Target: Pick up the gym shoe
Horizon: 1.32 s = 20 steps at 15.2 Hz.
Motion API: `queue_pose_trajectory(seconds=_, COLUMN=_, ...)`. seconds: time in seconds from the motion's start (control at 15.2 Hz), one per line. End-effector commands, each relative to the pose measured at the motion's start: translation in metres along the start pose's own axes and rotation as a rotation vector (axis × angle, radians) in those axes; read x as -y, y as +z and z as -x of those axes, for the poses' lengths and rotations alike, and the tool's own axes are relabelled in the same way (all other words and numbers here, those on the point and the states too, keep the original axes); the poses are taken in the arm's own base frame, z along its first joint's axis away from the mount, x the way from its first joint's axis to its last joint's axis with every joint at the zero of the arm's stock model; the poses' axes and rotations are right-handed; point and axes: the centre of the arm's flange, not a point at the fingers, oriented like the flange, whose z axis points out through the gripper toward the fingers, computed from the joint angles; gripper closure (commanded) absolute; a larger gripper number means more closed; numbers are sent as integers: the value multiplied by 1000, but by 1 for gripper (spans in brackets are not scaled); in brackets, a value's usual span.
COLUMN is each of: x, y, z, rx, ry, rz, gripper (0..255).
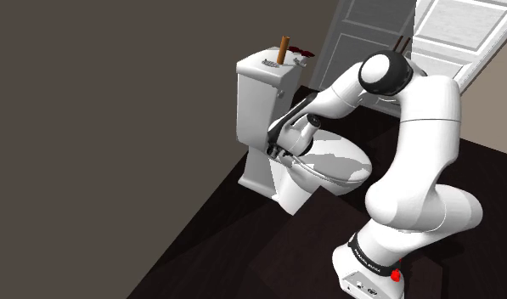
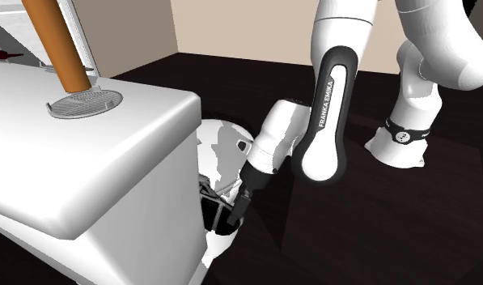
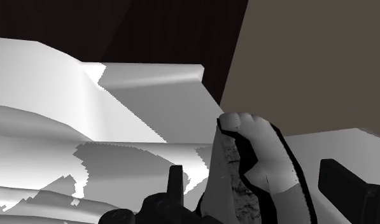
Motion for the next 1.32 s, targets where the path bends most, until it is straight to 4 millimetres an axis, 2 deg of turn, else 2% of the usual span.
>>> queue_pose_trajectory(seconds=0.0, x=0, y=2, z=0, rx=-1, ry=0, rz=0, gripper=255)
queue_pose_trajectory(seconds=0.59, x=0, y=2, z=0, rx=0, ry=0, rz=0, gripper=255)
queue_pose_trajectory(seconds=1.25, x=16, y=-44, z=-19, rx=0, ry=0, rz=0, gripper=255)
